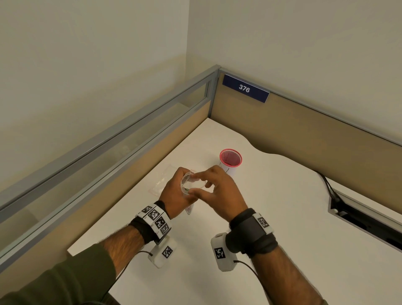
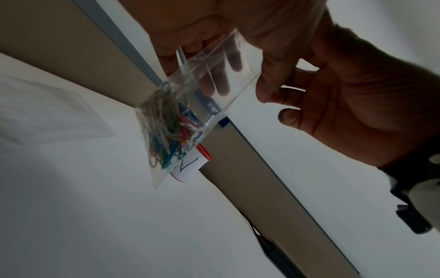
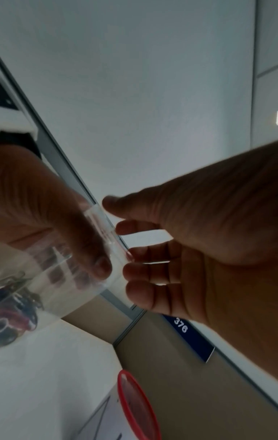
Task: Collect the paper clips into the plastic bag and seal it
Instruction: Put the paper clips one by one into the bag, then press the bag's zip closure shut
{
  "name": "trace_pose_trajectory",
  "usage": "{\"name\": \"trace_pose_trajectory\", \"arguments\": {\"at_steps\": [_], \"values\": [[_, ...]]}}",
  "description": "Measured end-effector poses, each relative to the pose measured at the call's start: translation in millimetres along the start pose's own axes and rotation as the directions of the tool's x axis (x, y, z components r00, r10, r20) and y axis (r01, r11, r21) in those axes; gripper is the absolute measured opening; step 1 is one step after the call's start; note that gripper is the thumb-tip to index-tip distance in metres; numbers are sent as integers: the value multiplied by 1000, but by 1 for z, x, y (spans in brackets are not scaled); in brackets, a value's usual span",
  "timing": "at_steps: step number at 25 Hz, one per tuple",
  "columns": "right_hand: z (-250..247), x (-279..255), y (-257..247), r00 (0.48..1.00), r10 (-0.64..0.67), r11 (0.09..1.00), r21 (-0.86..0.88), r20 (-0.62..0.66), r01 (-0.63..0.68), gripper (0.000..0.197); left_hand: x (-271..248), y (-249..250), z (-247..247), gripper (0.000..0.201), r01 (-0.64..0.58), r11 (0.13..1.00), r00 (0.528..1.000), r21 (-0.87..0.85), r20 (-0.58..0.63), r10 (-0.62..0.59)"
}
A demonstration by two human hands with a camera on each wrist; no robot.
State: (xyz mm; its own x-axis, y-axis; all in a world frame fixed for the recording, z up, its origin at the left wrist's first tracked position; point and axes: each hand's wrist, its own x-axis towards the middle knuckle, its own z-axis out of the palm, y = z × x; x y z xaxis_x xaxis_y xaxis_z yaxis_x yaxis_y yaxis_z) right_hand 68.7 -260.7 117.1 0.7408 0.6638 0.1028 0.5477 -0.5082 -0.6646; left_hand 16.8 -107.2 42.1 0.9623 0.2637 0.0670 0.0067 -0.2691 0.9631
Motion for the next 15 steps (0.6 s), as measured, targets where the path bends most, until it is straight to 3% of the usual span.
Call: {"name": "trace_pose_trajectory", "arguments": {"at_steps": [4, 8, 12, 15], "values": [[1, -2, -5, 999, -17, 975, -221, 36, 25, 16, 2, 6, 1, 52, -19, 1000, 1000, 8, -13, 19], [-12, -2, -10, 994, -13, 945, -324, 110, 48, 17, 0, 11, 0, 51, -46, 999, 999, -8, -17, 45], [-20, -8, -13, 991, -23, 970, -237, 135, 55, 16, -5, 21, 3, 54, -67, 995, 998, -73, 1, 67], [-34, -14, -14, 994, -17, 995, -91, 110, 27, 10, -8, 23, 0, 71, -83, 991, 996, -103, 14, 85]]}}
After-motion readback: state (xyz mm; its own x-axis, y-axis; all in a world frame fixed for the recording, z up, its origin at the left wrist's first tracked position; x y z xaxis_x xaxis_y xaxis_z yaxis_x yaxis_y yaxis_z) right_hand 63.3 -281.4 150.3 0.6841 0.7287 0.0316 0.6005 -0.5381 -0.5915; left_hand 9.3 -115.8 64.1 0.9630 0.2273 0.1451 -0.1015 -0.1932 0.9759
